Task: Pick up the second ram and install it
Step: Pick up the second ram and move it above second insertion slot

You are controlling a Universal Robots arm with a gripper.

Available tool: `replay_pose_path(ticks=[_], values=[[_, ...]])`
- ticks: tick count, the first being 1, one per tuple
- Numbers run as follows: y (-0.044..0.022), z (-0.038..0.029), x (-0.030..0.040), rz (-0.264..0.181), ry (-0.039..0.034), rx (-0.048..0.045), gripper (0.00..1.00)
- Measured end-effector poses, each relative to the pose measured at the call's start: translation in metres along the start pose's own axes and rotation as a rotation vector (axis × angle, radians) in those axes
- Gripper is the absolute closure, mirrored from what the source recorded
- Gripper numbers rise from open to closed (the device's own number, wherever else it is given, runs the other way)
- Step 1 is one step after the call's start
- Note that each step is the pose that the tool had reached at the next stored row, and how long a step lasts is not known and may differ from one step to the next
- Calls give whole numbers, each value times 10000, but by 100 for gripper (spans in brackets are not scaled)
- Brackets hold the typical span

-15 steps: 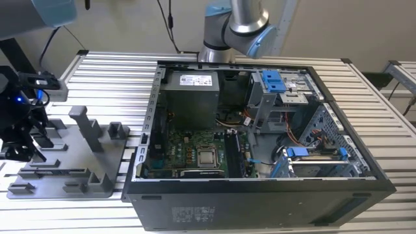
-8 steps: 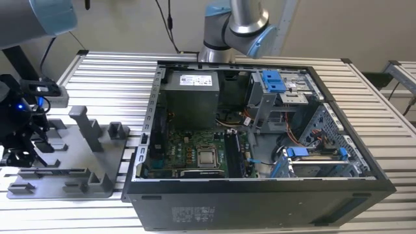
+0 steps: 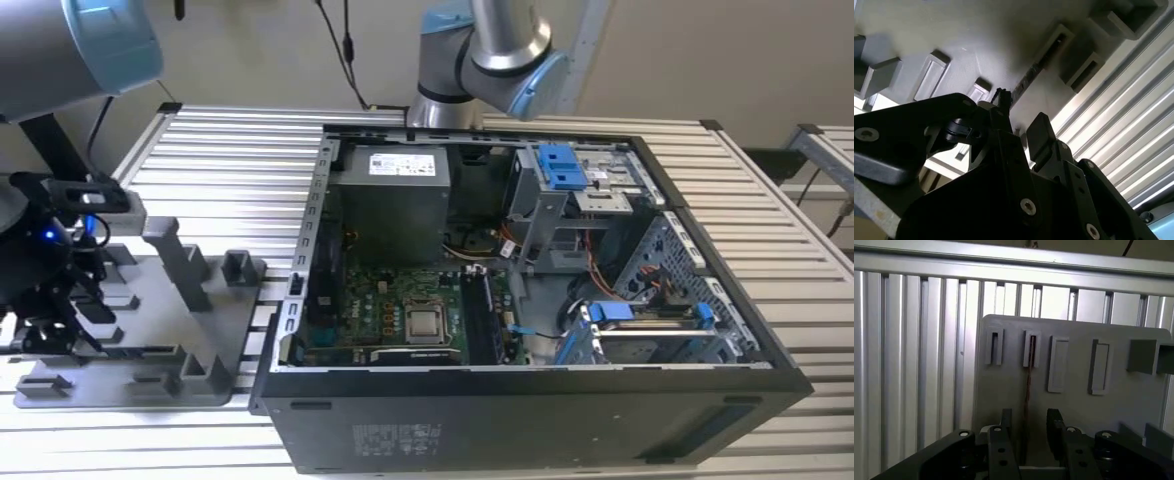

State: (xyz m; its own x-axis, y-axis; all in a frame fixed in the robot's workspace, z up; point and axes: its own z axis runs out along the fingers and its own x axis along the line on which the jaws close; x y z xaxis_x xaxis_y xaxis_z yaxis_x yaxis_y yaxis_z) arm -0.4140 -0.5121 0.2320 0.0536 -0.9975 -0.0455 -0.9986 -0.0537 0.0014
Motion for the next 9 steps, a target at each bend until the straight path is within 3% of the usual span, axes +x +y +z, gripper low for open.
replay_pose_path(ticks=[3,9], values=[[19,43,1,-61,2,19,58],[45,130,3,-197,10,172,58]])
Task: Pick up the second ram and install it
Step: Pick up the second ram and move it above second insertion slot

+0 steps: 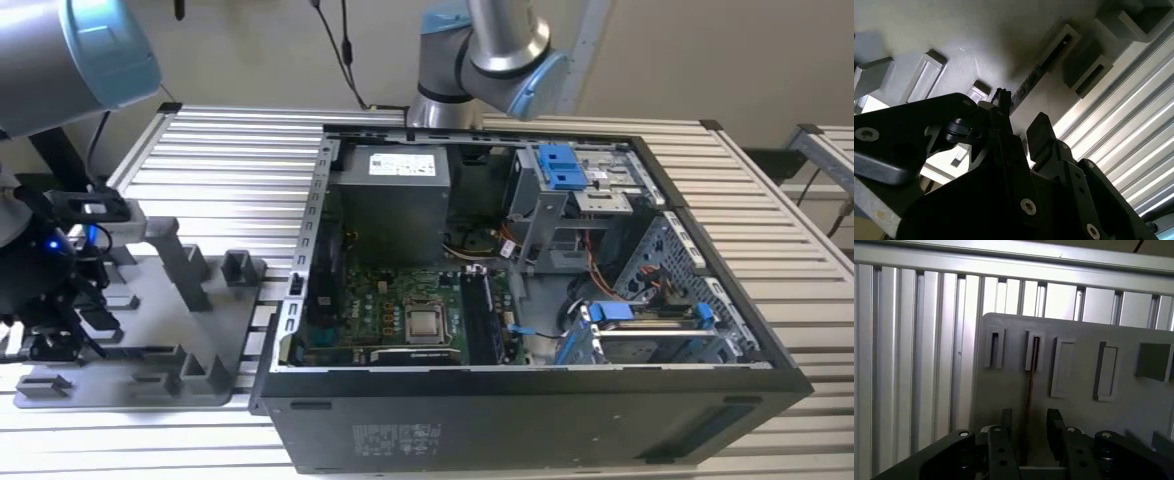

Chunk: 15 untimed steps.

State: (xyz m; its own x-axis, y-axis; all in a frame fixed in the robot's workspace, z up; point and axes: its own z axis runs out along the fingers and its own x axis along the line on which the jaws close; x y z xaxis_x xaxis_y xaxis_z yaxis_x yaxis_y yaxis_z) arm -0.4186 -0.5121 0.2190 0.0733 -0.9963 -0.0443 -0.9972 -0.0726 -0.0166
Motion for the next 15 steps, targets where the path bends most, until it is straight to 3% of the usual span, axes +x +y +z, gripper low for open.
replay_pose_path(ticks=[9,15], values=[[26,134,-9,-10,1,11,58],[36,182,-18,-23,2,35,58]])
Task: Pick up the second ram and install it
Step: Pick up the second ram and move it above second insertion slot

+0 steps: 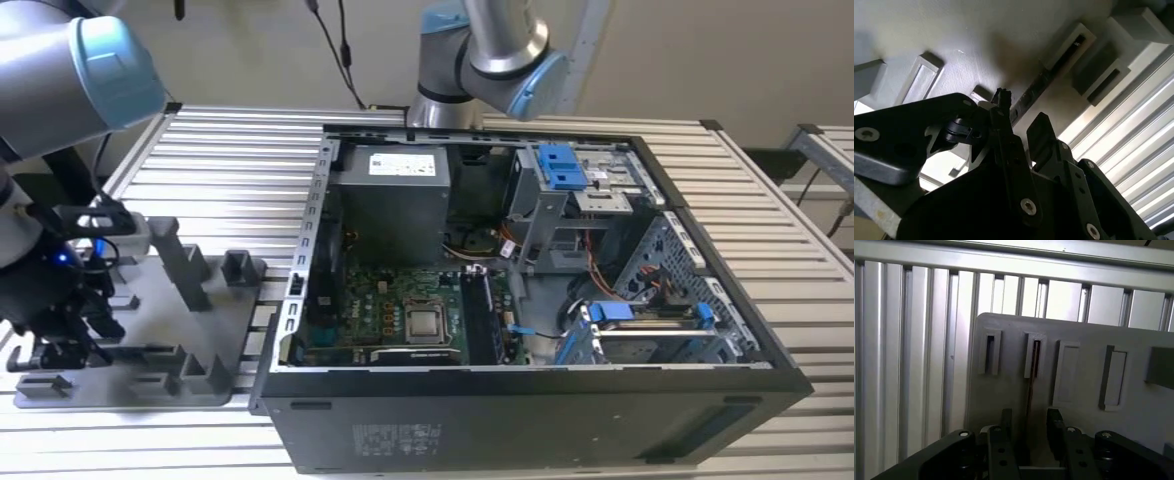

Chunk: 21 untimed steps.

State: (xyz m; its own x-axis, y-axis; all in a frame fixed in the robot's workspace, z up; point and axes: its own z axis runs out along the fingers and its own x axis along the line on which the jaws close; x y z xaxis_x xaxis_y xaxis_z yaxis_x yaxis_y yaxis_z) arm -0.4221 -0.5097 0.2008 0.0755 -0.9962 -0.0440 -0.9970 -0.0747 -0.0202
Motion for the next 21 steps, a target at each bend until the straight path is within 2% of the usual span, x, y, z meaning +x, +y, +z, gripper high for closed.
replay_pose_path(ticks=[10,15,21], values=[[7,22,-6,-3,1,1,58],[76,30,-29,-3,1,16,58],[85,39,-33,-5,0,43,58]])
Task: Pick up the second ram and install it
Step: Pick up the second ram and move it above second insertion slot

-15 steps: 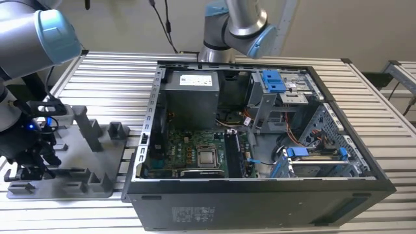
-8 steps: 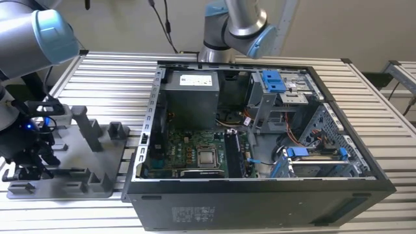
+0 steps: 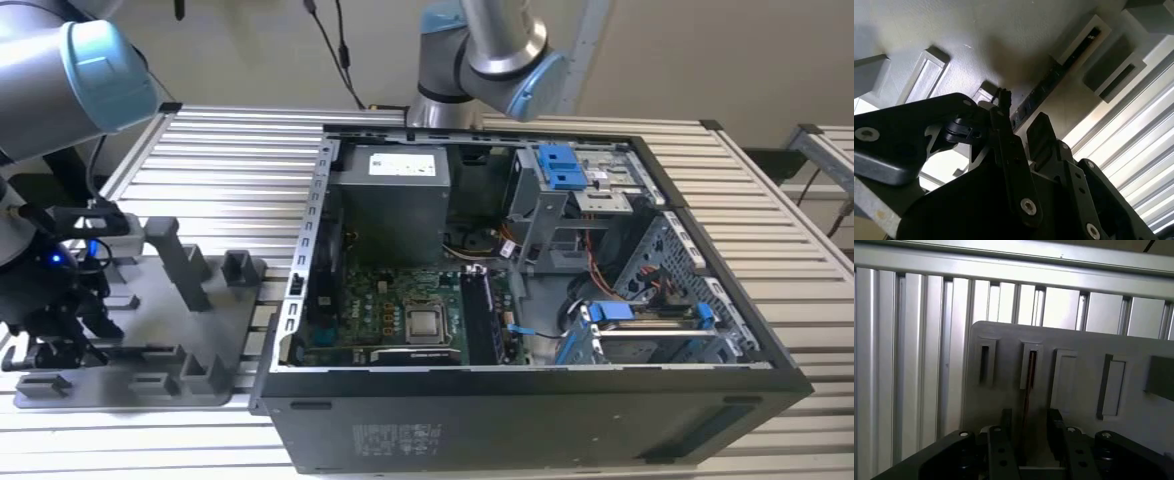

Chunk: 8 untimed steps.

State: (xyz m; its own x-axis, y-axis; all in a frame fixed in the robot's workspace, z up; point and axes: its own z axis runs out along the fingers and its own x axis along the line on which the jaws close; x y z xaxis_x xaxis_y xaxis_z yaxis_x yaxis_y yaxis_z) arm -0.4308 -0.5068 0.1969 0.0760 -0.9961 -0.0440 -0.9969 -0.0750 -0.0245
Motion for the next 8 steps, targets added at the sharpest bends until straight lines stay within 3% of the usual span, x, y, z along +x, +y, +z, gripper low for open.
replay_pose_path(ticks=[3,8], values=[[0,0,0,0,0,1,60],[0,0,0,0,0,3,79]])
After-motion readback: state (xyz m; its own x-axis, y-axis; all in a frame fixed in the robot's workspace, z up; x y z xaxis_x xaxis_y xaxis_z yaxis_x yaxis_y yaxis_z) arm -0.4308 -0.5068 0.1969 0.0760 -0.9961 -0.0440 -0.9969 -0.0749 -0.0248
